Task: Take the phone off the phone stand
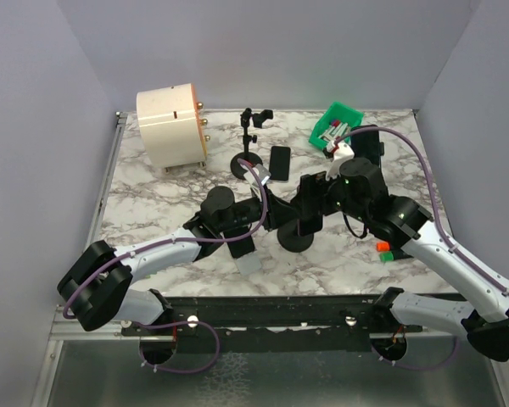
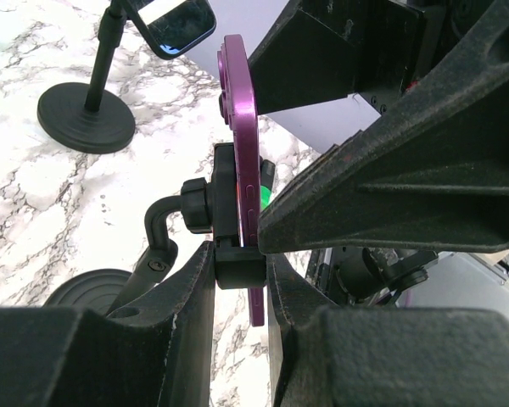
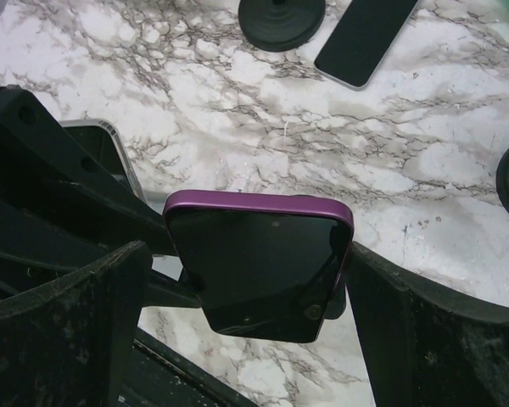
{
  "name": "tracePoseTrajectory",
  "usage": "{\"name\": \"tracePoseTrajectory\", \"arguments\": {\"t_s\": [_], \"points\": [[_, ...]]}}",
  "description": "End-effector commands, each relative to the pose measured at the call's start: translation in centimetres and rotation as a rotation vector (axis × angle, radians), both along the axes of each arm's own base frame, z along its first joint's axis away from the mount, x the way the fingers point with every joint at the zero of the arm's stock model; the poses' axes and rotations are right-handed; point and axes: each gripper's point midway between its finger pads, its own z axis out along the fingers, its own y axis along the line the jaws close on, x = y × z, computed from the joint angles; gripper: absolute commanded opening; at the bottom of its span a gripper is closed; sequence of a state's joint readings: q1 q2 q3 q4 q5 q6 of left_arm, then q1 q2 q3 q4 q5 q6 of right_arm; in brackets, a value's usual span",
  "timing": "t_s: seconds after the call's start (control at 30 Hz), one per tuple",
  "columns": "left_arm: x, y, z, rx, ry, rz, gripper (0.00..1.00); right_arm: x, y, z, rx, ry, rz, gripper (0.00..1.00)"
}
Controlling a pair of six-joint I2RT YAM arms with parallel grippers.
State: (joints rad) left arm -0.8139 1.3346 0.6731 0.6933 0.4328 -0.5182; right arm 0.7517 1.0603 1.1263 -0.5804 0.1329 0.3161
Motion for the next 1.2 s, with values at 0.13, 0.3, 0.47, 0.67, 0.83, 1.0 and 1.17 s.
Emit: {"name": "tracePoseTrajectory", "arguments": {"t_s": [0.13,0.3,0.47,0.67,0.83,1.0,1.17], "points": [[-0.5,-0.4,-0.1,0.01,-0.011,-0.026,0.0,-0.2,-0.2,-0.3,-0.029,-0.007,-0.011,0.96],[-0.7,-0.3,0.0,0.008,-0.013,-0.03,0.0,0.4,-0.1,-0.3,-0.01,-0.022,-0.034,0.91],[-0.9,-0.3,0.0,0.008,-0.014,-0.035,0.0,0.9,0.0,-0.6,-0.015,-0.022,-0.053,0.89],[-1.0,-0.4,0.0,0.008,-0.016,-0.038,0.0,1.1,0.1,-1.4,-0.024,-0.009,-0.064,0.85],[-1.0,-0.3,0.0,0.007,-0.015,-0.031,0.0,1.1,0.1,-1.2,-0.022,-0.011,-0.058,0.67],[-1.3,0.1,0.2,0.004,-0.022,-0.029,0.32,0.9,-0.1,-0.9,-0.023,-0.019,-0.054,0.44],[-2.1,0.1,0.4,0.0,-0.033,-0.063,0.45,0.8,-0.2,-1.0,-0.027,-0.021,-0.052,0.39]]}}
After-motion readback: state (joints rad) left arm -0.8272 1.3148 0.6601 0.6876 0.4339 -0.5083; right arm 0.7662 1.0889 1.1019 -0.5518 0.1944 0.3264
